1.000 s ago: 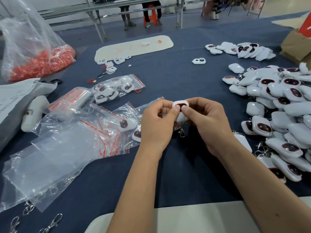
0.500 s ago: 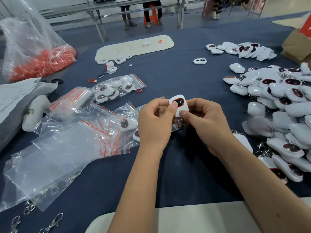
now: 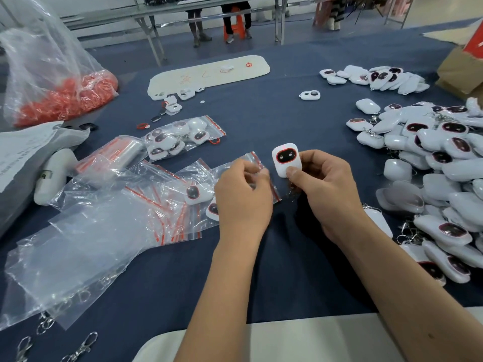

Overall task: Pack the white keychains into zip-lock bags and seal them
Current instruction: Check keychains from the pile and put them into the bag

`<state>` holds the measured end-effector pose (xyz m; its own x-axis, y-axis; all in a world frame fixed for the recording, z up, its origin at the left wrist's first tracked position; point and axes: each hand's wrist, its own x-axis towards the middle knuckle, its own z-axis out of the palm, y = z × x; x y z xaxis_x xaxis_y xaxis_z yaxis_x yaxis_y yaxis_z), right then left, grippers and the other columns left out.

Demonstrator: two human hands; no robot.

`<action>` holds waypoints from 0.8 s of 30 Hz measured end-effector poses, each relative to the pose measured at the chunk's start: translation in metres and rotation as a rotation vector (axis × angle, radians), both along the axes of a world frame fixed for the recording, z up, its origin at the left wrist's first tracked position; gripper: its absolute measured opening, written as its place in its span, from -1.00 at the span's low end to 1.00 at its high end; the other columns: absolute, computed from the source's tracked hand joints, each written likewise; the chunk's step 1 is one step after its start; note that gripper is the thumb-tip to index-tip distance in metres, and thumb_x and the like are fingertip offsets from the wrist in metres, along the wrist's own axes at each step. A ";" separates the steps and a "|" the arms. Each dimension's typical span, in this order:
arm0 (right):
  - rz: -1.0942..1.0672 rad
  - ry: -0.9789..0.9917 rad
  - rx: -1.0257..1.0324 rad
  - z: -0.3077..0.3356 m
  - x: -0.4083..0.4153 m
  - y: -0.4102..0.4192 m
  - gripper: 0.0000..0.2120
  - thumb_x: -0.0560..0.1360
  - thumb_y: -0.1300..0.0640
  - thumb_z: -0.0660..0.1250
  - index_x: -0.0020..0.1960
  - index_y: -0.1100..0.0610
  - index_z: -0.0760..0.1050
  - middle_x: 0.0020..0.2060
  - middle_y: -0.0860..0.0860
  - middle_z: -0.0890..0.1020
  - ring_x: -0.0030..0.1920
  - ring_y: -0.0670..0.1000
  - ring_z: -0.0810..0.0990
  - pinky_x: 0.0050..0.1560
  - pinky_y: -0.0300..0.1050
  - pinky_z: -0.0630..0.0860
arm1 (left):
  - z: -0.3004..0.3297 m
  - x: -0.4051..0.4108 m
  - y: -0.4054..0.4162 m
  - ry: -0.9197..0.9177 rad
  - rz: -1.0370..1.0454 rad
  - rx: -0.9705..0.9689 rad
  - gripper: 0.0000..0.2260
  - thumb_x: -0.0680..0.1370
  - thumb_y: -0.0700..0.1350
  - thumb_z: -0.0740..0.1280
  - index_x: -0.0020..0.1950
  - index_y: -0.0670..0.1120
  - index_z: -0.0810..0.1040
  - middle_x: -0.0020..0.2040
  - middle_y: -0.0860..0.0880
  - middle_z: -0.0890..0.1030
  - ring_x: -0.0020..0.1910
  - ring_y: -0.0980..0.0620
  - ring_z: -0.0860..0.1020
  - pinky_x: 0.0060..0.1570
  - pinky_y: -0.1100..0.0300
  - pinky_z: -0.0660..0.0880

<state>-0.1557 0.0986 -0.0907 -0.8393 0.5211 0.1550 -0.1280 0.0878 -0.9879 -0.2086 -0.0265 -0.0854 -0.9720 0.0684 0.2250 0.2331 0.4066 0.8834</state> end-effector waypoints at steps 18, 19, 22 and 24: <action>0.013 0.006 0.029 0.001 0.000 -0.004 -0.83 0.62 0.23 0.38 0.05 0.00 0.69 -0.20 -0.10 0.73 -0.27 -0.21 0.58 -0.23 -0.38 0.51 | 0.005 0.004 -0.007 -0.040 0.084 -0.170 -0.91 0.44 -0.19 0.38 -0.27 -0.07 0.59 -0.36 0.04 0.61 -0.31 0.10 0.55 -0.36 0.29 0.37; 0.018 0.010 0.041 0.001 0.000 -0.004 -0.81 0.62 0.25 0.36 0.07 0.00 0.69 -0.19 -0.11 0.72 -0.25 -0.20 0.59 -0.20 -0.38 0.51 | 0.005 0.003 -0.007 -0.039 0.077 -0.145 -0.90 0.45 -0.19 0.38 -0.28 -0.08 0.60 -0.37 0.04 0.61 -0.32 0.12 0.55 -0.38 0.35 0.35; 0.002 -0.007 0.105 0.002 0.000 -0.005 -0.80 0.60 0.26 0.35 0.10 0.01 0.65 -0.18 -0.14 0.71 -0.21 -0.14 0.62 -0.15 -0.29 0.55 | 0.006 0.004 -0.005 -0.003 0.046 -0.090 -0.87 0.45 -0.21 0.39 -0.29 -0.08 0.59 -0.39 0.04 0.60 -0.37 0.12 0.52 -0.37 0.40 0.37; -0.007 -0.032 0.154 0.002 0.000 -0.007 -0.84 0.57 0.23 0.36 0.06 0.02 0.63 -0.14 -0.08 0.72 -0.16 0.01 0.66 -0.11 -0.09 0.62 | 0.006 0.004 -0.004 0.031 0.028 -0.081 -0.85 0.46 -0.20 0.40 -0.31 -0.07 0.57 -0.41 0.05 0.57 -0.39 0.12 0.50 -0.37 0.38 0.36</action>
